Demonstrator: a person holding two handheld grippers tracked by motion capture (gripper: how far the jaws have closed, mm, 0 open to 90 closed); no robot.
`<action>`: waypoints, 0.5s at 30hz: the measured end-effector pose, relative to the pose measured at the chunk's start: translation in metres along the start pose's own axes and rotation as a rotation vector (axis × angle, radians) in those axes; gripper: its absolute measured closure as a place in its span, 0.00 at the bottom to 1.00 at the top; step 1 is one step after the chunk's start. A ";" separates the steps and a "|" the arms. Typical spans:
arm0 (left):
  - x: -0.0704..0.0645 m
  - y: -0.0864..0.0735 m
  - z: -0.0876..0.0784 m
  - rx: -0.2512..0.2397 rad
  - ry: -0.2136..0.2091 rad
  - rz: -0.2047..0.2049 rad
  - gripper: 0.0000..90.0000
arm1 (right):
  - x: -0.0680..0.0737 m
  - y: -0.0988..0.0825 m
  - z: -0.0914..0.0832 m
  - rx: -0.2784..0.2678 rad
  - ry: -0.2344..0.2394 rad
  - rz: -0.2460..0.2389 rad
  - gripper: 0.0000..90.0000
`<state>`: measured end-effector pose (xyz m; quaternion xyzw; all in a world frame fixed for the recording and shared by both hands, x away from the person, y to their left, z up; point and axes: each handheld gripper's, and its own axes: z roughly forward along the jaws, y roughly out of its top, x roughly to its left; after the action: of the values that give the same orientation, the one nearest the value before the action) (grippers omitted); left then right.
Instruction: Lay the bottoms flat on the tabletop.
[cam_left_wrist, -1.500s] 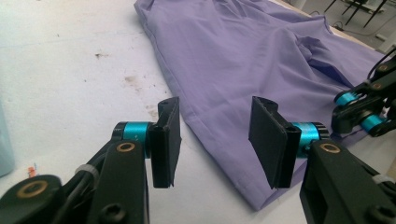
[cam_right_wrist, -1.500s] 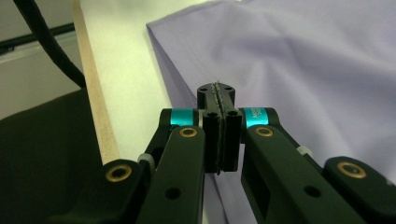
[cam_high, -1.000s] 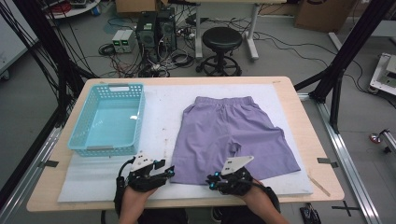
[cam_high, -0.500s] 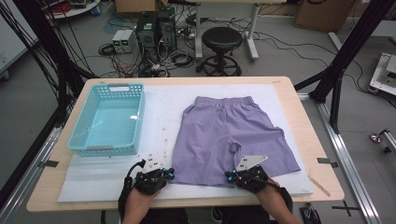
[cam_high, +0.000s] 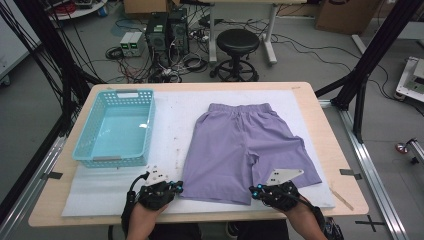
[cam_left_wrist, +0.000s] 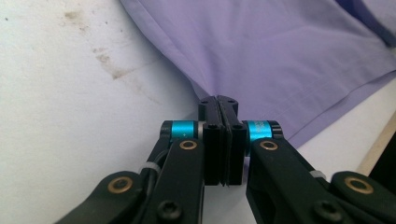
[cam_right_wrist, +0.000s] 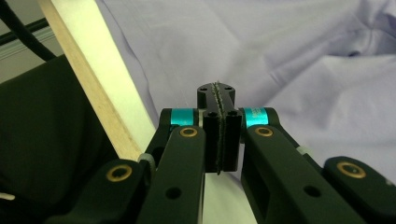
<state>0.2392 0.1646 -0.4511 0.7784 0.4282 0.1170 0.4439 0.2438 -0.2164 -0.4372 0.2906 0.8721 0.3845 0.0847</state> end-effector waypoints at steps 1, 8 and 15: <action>0.000 0.001 0.000 -0.008 -0.001 -0.004 0.85 | -0.002 -0.001 -0.002 -0.015 -0.009 0.012 0.96; -0.003 -0.001 0.012 0.019 0.003 -0.007 0.62 | -0.018 -0.010 -0.006 0.026 -0.144 0.063 0.67; -0.012 -0.003 0.010 0.065 0.026 0.074 0.98 | -0.012 -0.017 -0.005 0.088 -0.093 0.021 1.00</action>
<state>0.2361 0.1503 -0.4571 0.8061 0.4083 0.1295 0.4084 0.2439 -0.2357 -0.4472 0.3207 0.8803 0.3324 0.1084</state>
